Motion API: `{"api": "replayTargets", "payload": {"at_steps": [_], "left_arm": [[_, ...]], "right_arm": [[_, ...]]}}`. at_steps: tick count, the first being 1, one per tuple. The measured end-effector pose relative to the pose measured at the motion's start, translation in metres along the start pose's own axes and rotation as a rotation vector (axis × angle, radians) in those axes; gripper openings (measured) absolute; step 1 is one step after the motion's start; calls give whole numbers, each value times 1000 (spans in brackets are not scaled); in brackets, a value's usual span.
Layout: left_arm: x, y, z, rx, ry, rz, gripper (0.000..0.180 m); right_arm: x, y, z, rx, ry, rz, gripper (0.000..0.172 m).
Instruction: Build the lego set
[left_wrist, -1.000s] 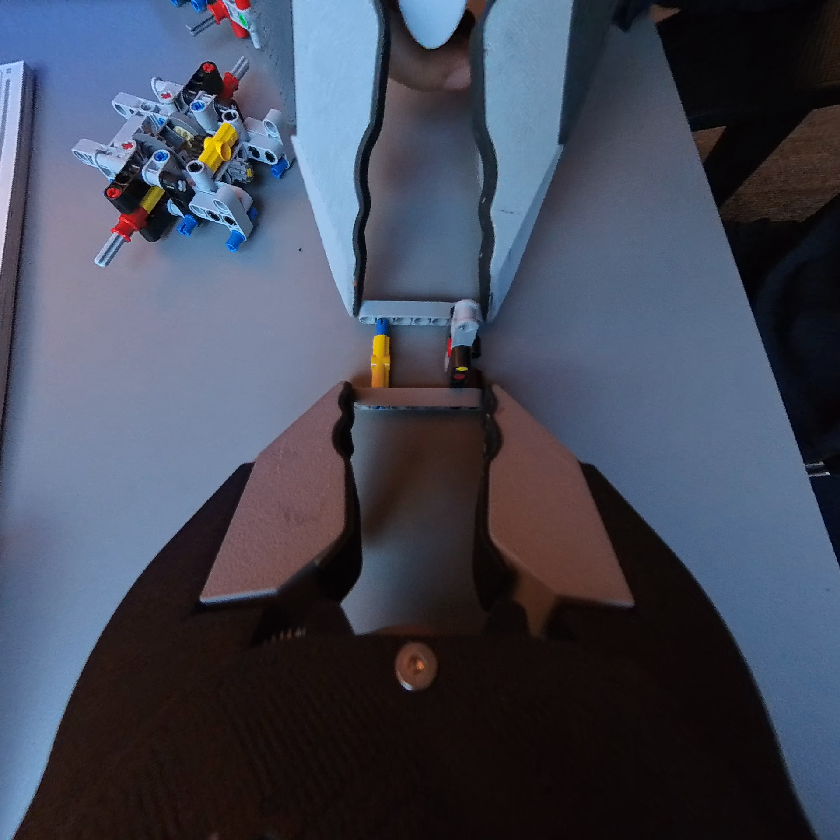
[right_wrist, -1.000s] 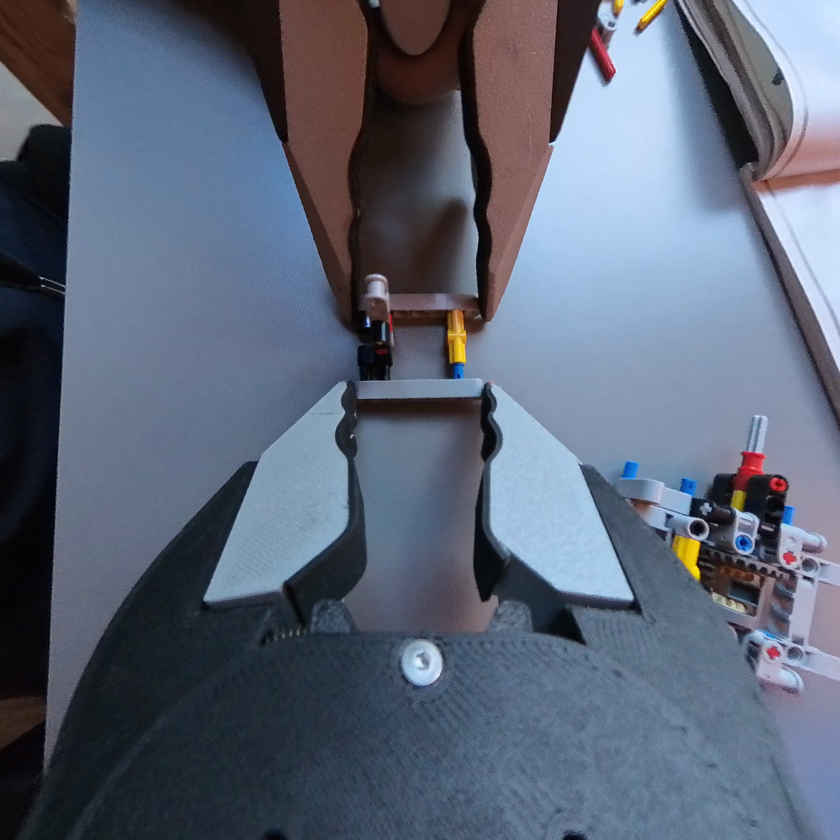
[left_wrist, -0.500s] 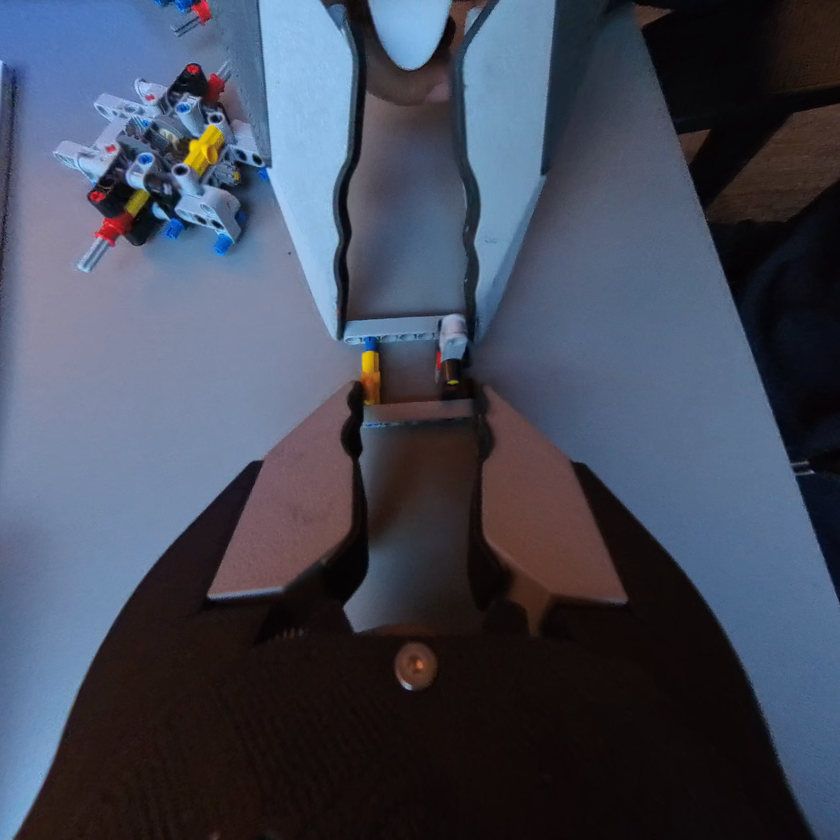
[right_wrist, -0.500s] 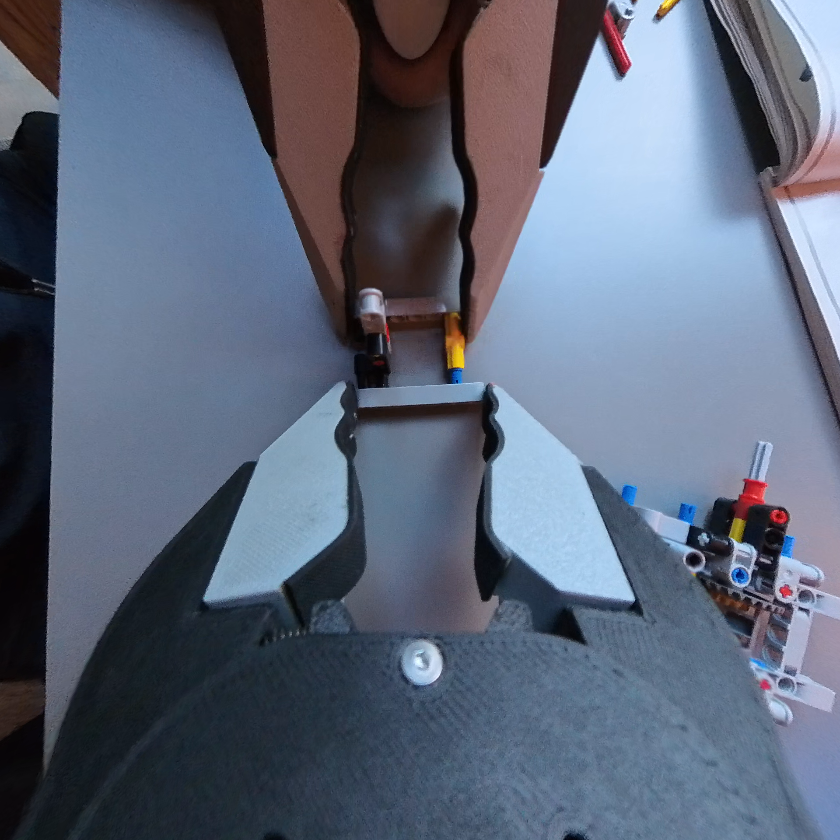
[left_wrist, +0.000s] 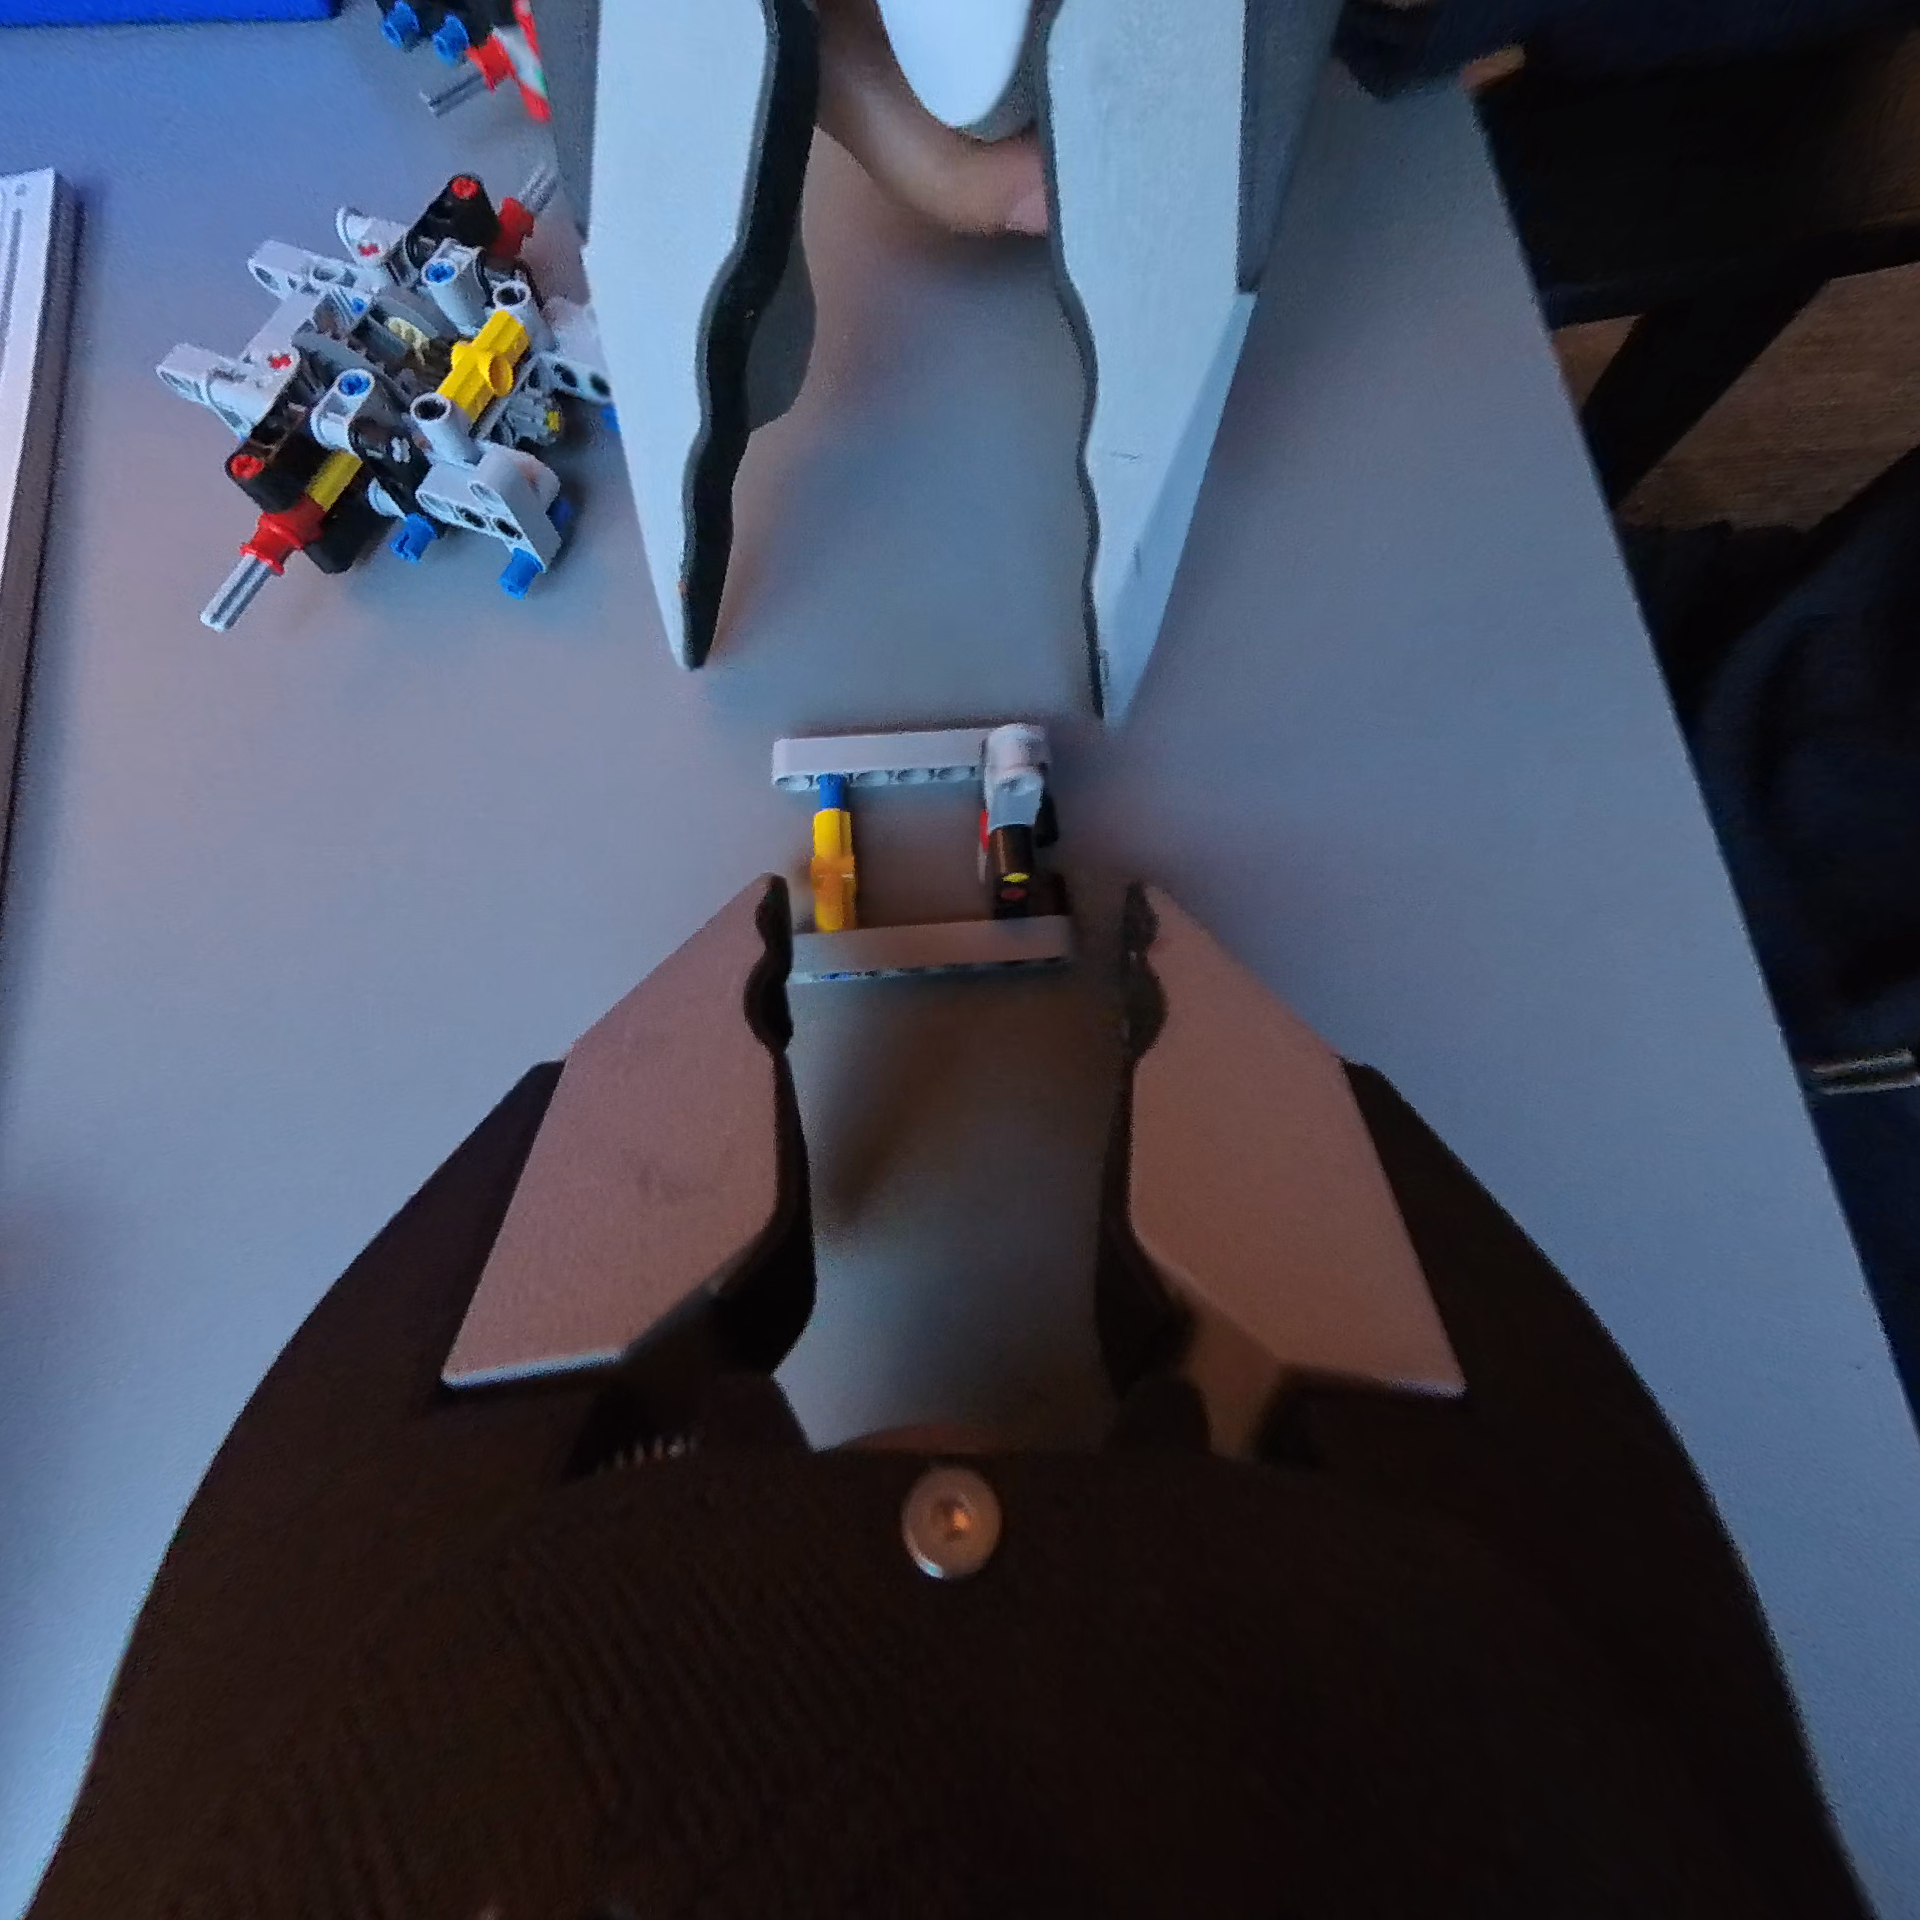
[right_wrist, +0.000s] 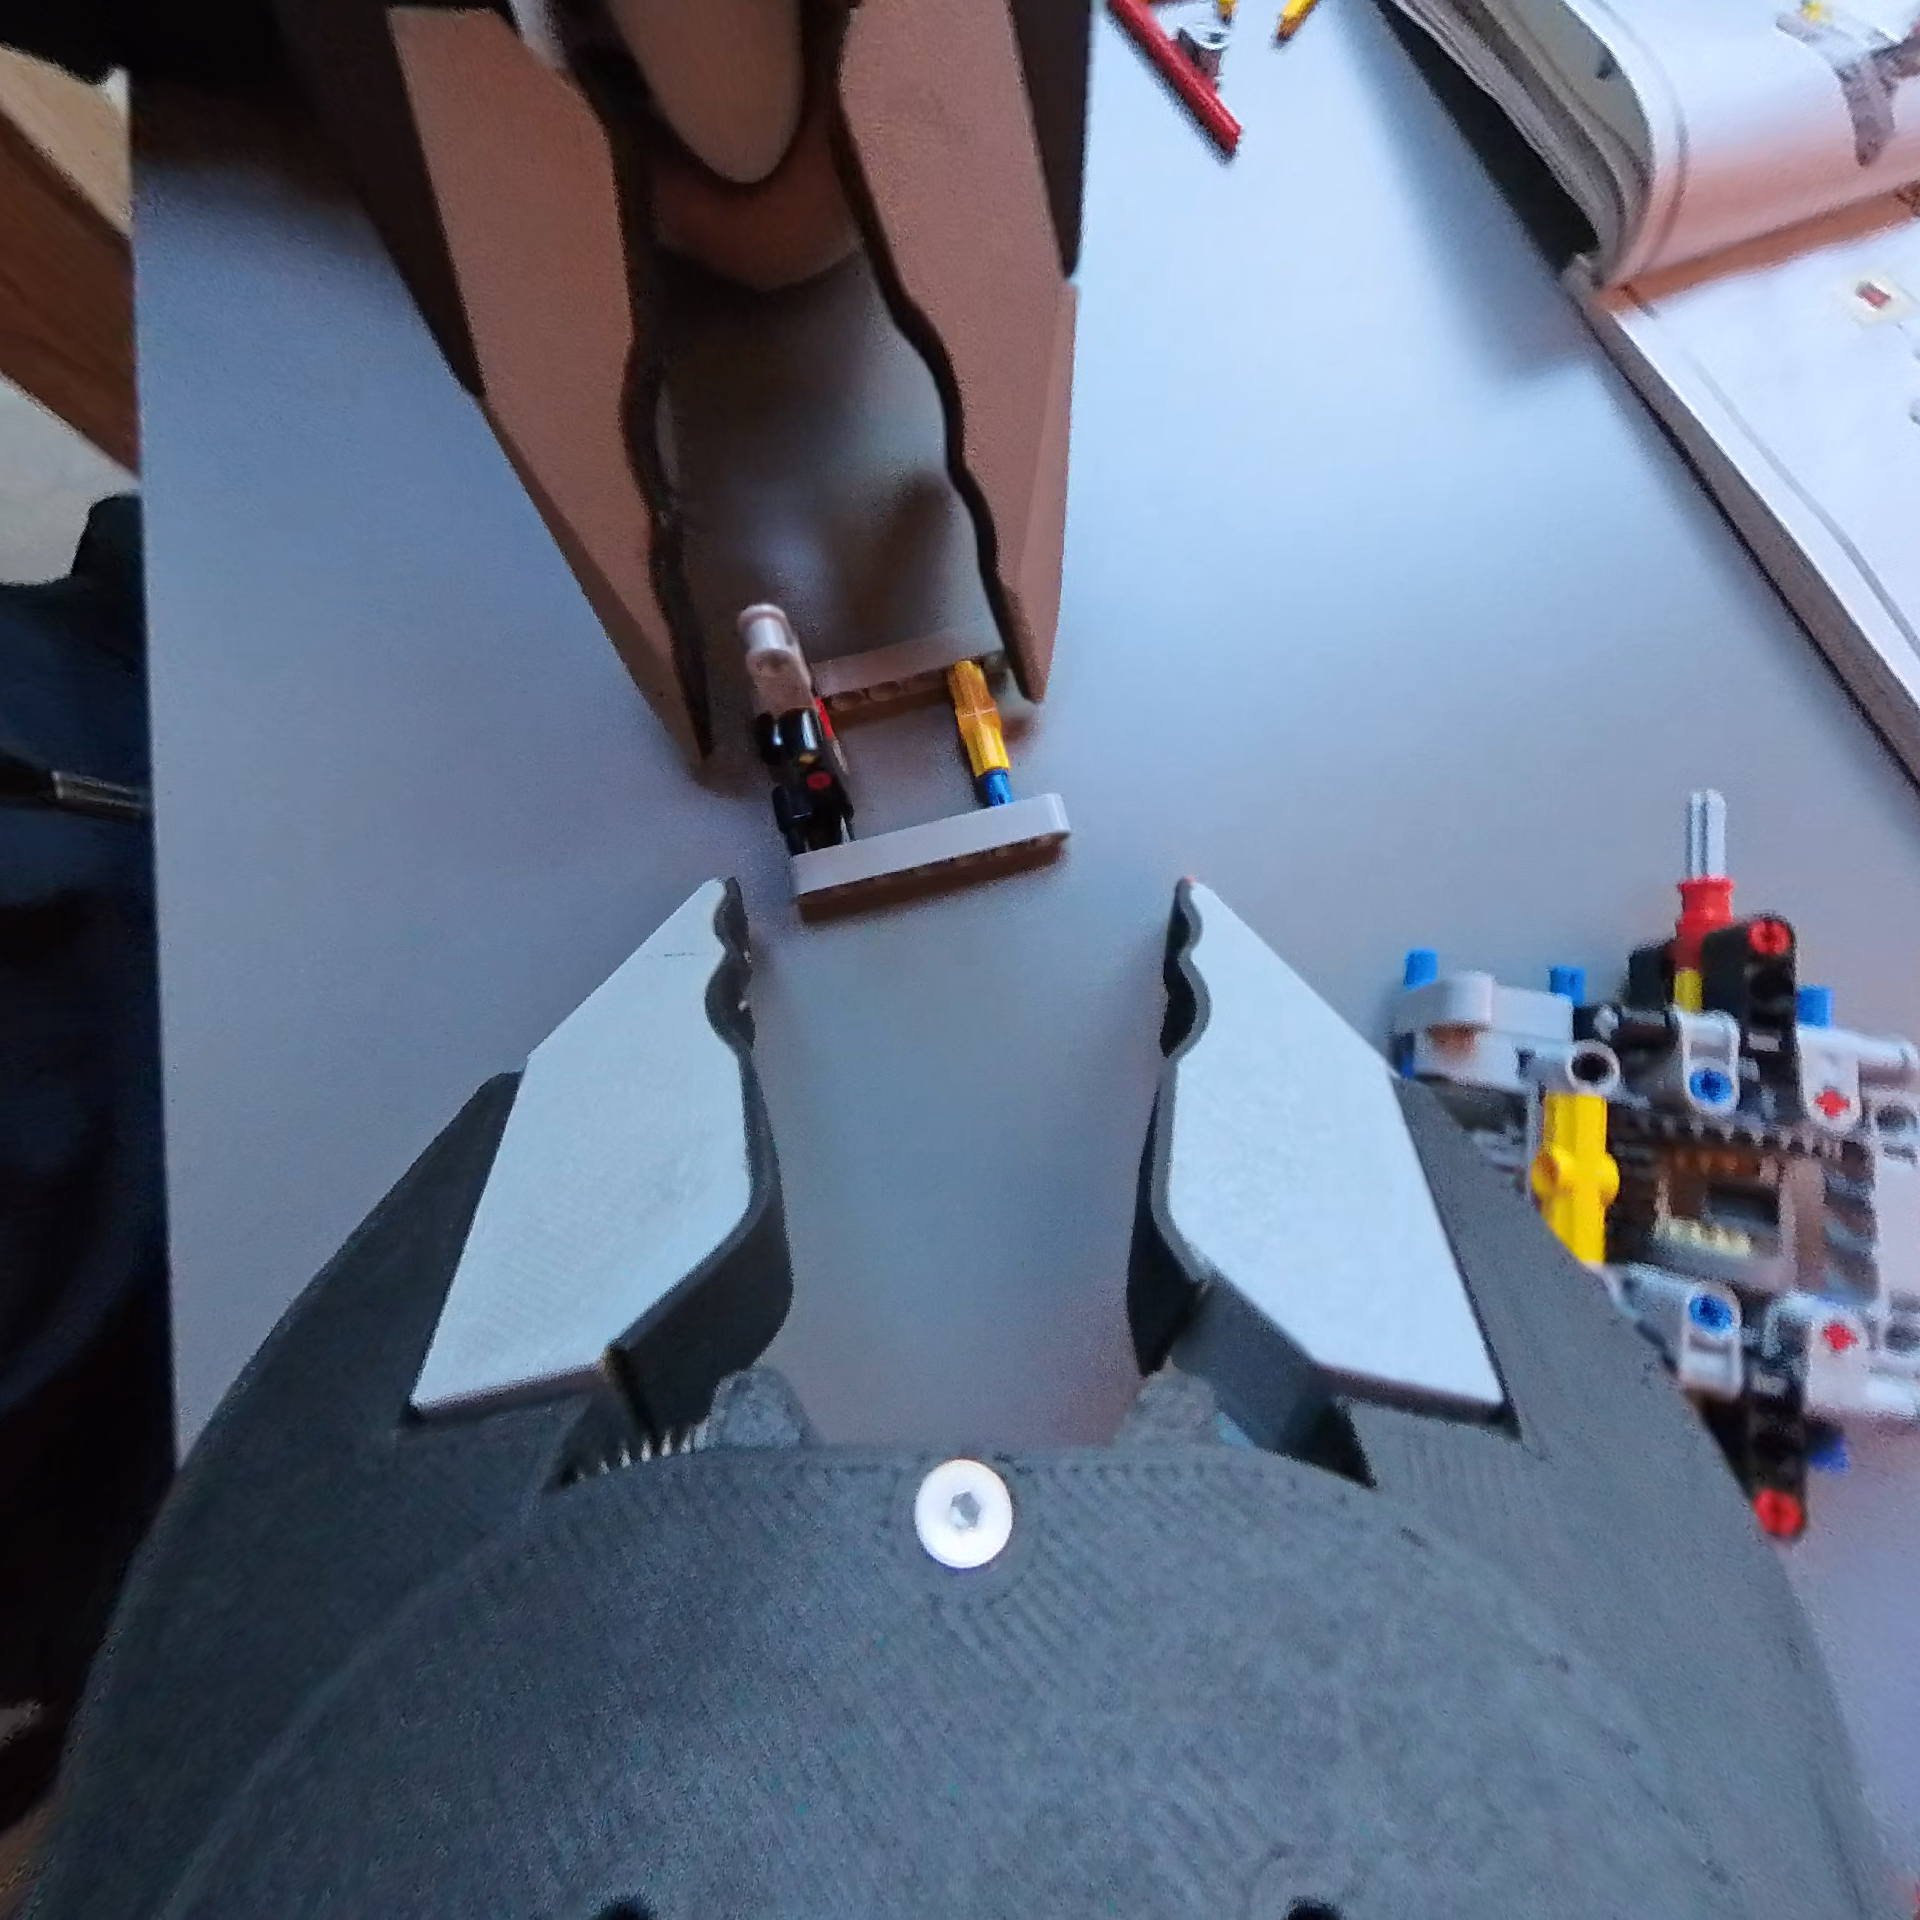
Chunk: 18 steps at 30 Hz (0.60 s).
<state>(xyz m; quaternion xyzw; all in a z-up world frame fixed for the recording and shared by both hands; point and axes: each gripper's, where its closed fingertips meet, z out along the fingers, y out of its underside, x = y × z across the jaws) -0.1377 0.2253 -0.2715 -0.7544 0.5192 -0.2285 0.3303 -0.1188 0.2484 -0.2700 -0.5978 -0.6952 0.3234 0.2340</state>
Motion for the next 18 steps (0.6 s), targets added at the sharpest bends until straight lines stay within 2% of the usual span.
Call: {"api": "replayTargets", "payload": {"at_steps": [3, 5, 8, 11, 14, 18], "left_arm": [[4, -5, -11, 57, 16, 14, 69], [-8, 1, -24, 43, -40, 34, 70], [-28, 6, -29, 29, -121, 35, 58], [-28, 15, -18, -44, -115, 61, 54], [-23, 10, -18, -33, -118, 75, 40], [-15, 15, -18, -70, -126, 81, 33]], "right_arm": [[-2, 6, -6, 13, 77, 92, 77], [-6, 12, -8, 8, 130, 138, 75], [-20, 8, -6, 40, 154, 195, 76], [-31, -3, 3, 73, 163, 263, 80], [-31, -8, 11, 67, 229, 309, 82], [-29, -10, 18, 30, 293, 264, 78]]}}
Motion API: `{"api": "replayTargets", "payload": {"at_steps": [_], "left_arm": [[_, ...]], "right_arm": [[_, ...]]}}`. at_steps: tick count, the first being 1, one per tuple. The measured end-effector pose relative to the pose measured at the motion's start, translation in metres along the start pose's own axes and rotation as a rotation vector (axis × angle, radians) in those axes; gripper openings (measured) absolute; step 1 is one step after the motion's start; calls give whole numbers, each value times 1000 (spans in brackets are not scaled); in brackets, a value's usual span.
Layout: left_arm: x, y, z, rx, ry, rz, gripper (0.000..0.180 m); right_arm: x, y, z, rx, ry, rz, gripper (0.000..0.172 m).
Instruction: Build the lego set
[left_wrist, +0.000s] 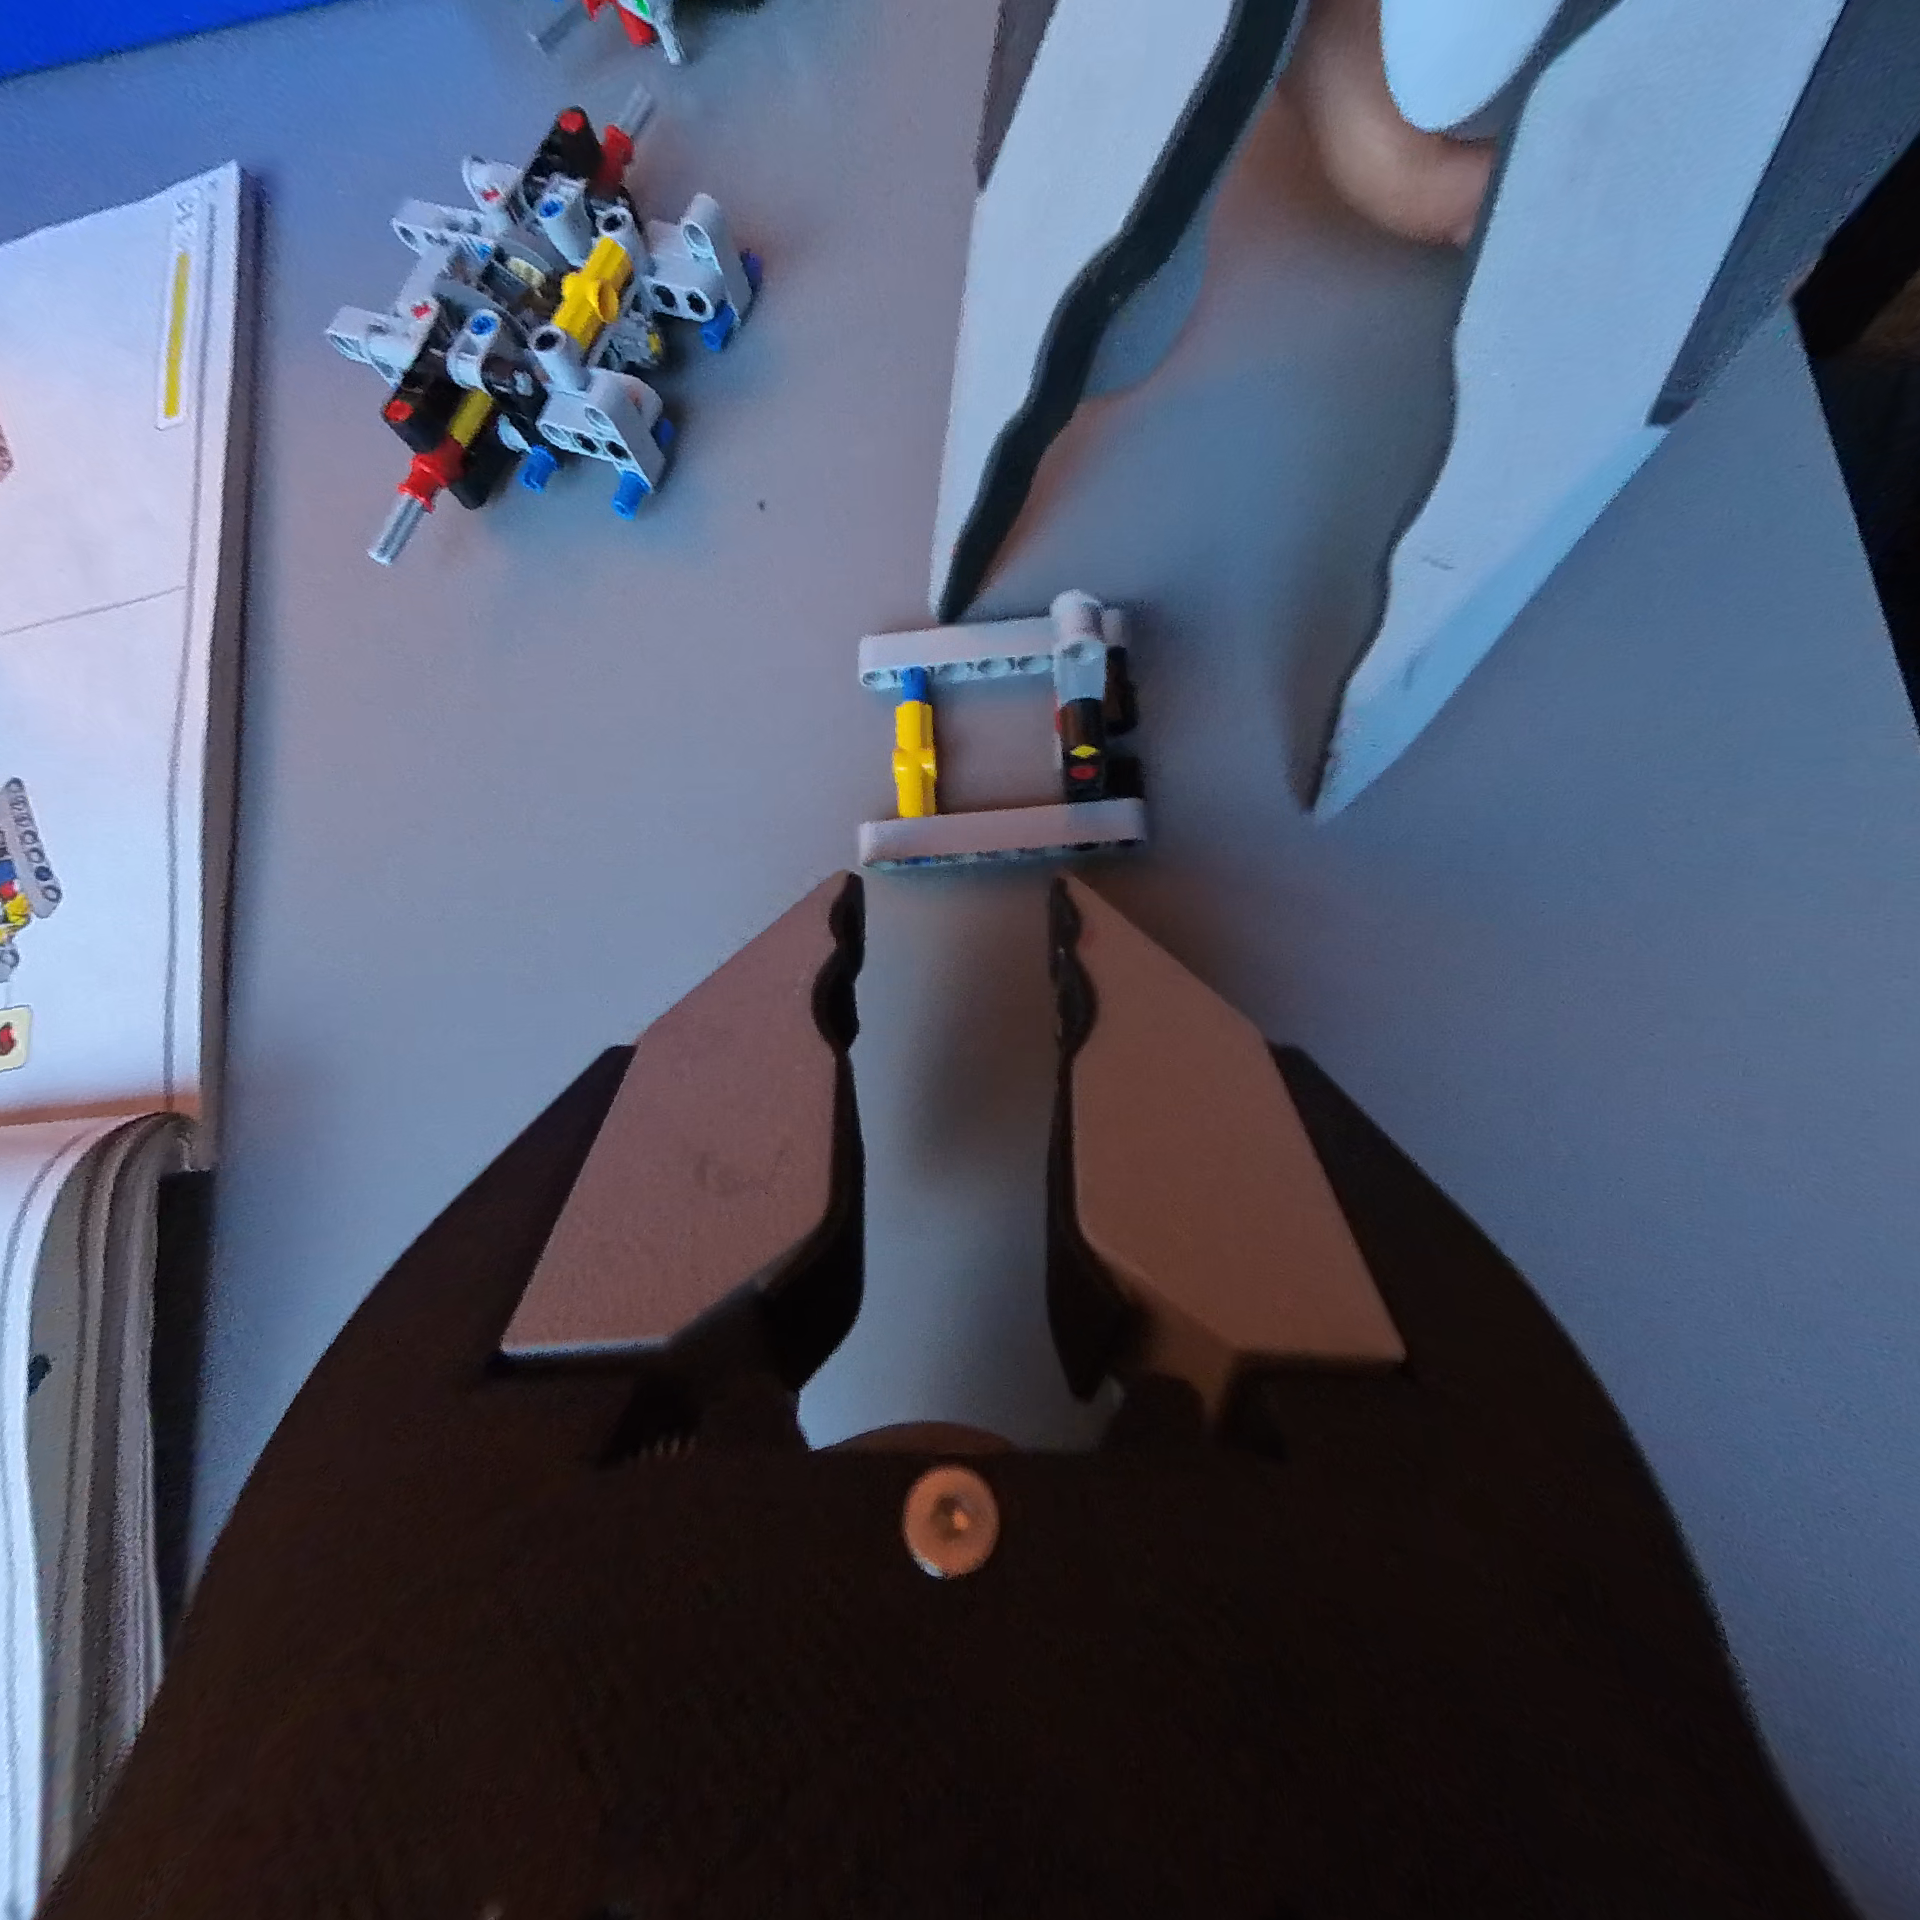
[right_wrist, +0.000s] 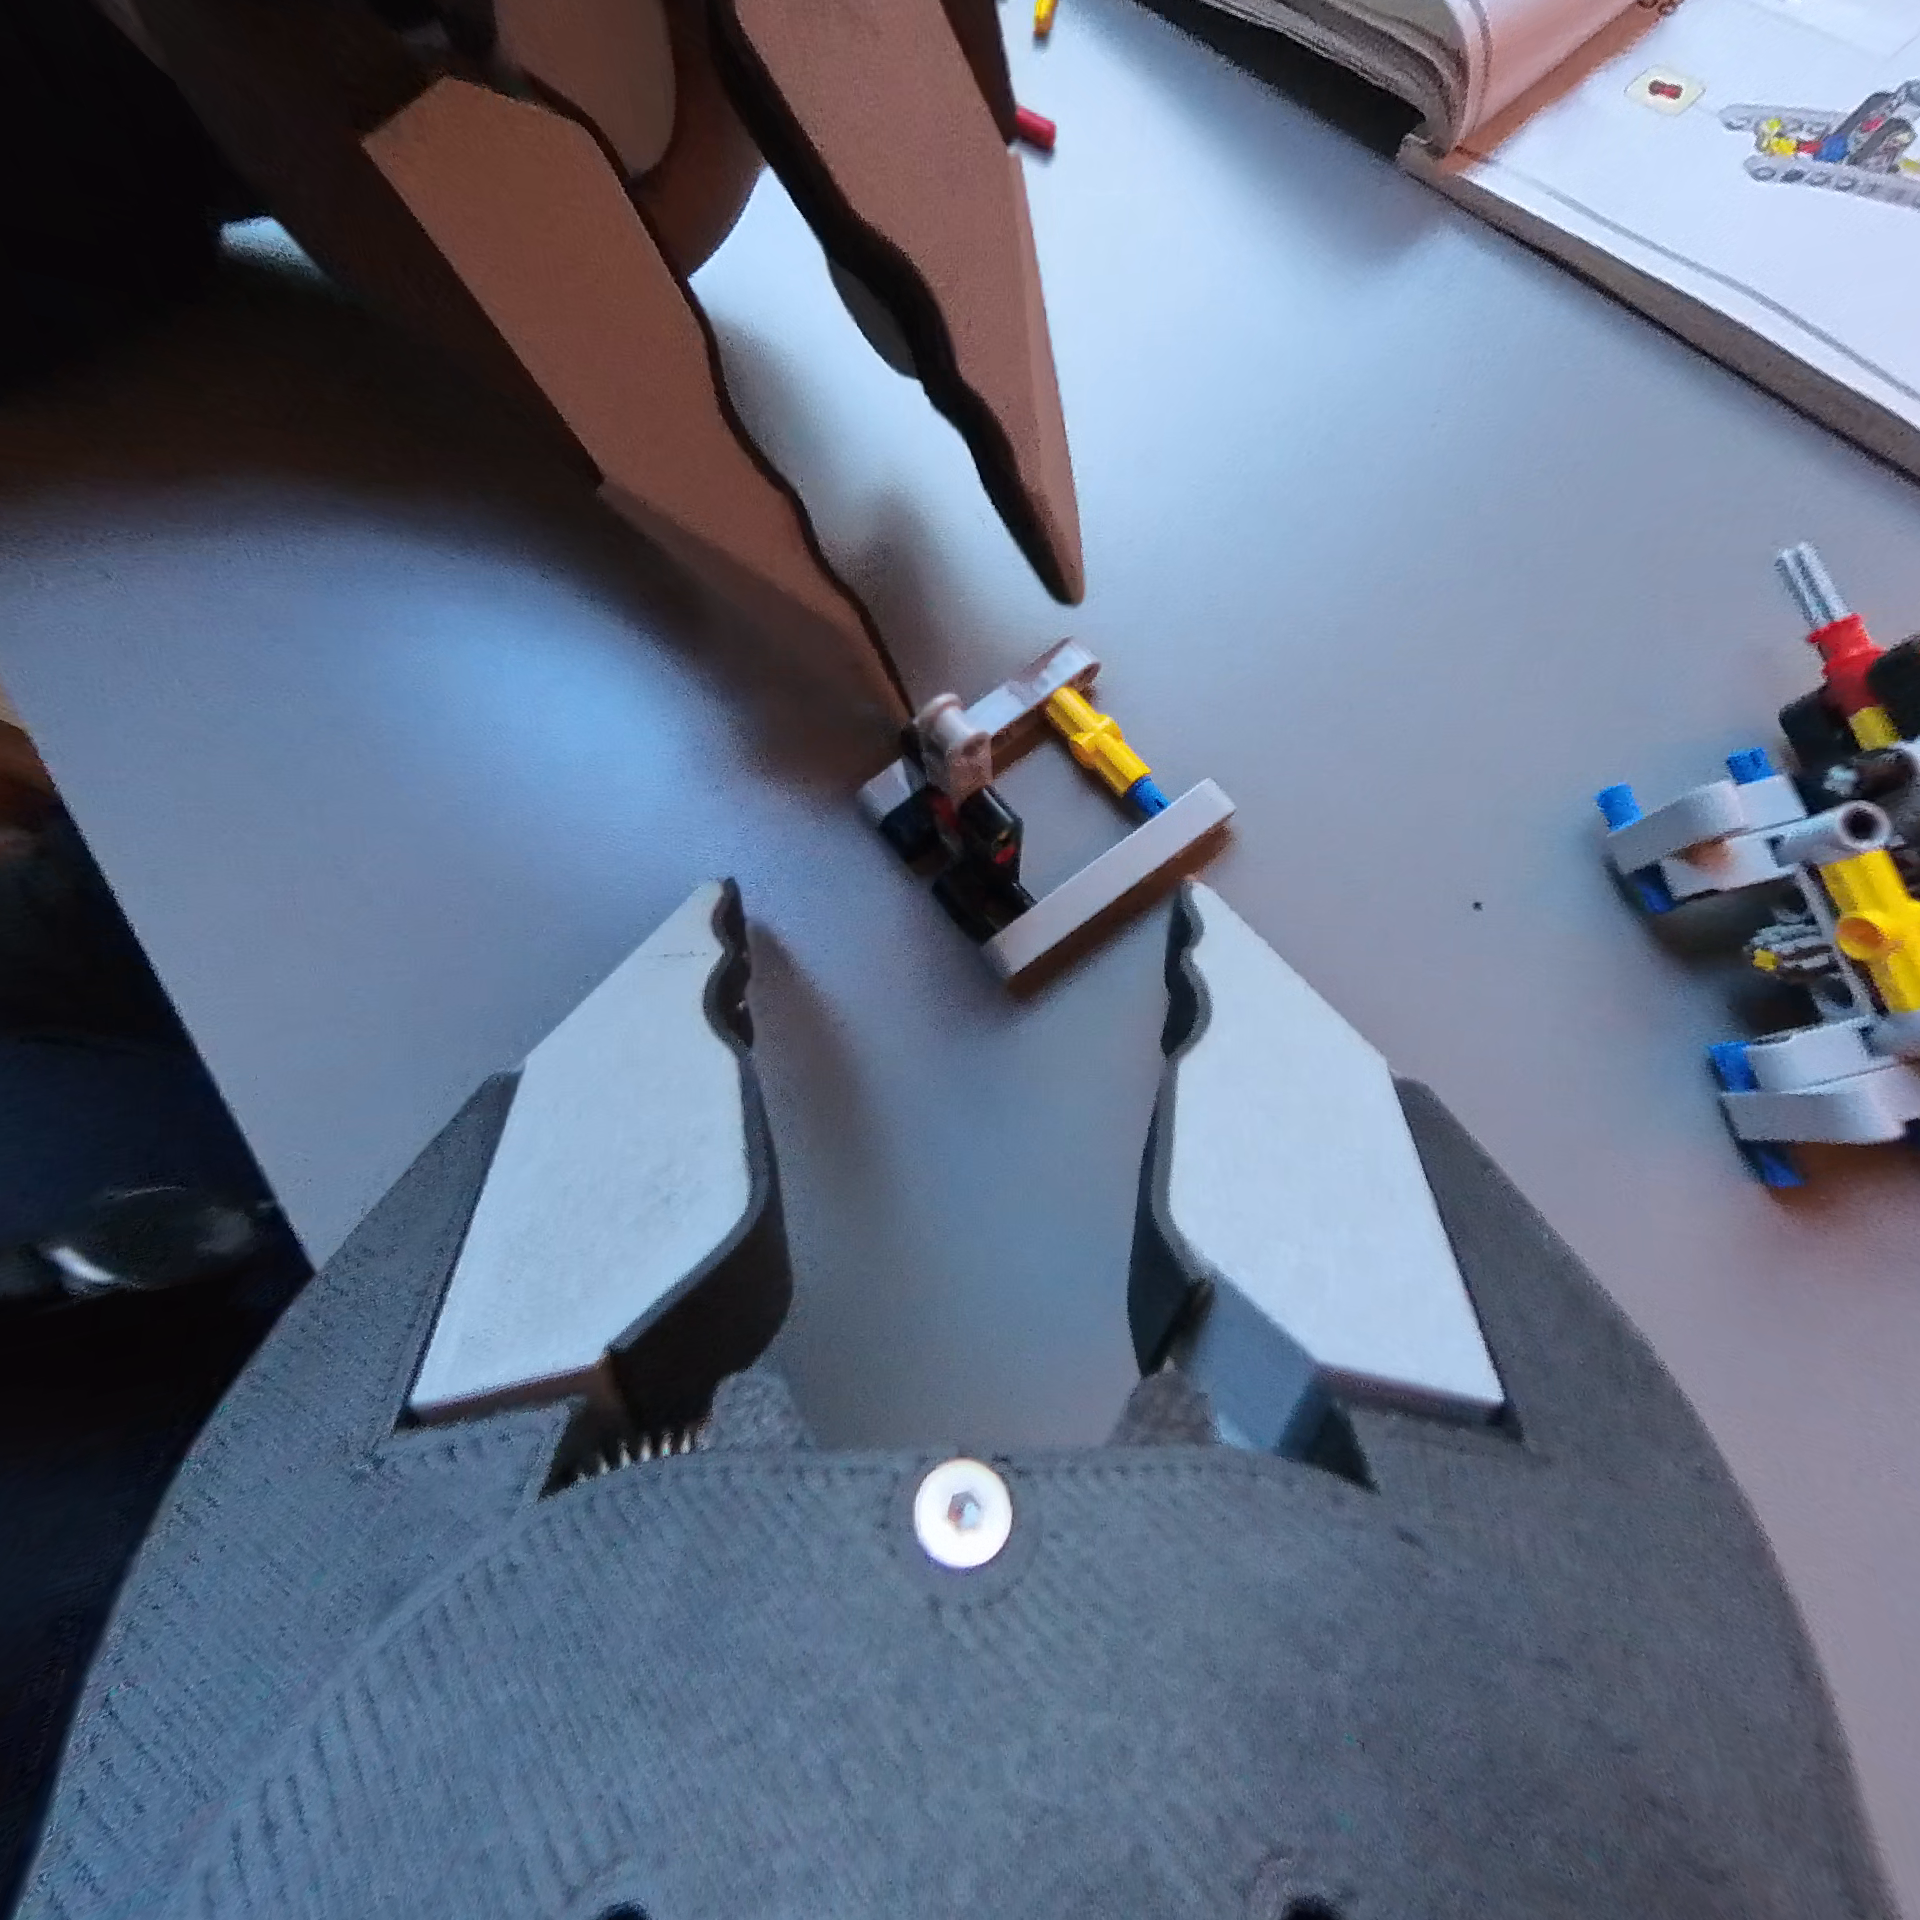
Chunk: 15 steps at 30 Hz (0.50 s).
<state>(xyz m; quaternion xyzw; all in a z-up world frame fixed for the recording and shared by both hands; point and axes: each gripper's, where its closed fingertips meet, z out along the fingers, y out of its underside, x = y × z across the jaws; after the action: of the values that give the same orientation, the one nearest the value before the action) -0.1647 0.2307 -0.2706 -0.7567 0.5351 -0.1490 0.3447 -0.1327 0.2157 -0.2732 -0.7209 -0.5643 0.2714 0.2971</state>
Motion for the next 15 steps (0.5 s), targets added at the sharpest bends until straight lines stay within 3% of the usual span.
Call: {"api": "replayTargets", "payload": {"at_steps": [7, 10, 15], "left_arm": [[10, 0, 0, -11, -41, -65, 23], [21, -2, 3, -1, -16, -146, 0], [36, -10, 7, 23, 1, -160, 0]], "right_arm": [[4, -3, 7, -21, -24, -105, 70], [1, -6, 10, -18, -59, -140, 72], [1, -11, 15, -13, -77, -158, 66]]}}
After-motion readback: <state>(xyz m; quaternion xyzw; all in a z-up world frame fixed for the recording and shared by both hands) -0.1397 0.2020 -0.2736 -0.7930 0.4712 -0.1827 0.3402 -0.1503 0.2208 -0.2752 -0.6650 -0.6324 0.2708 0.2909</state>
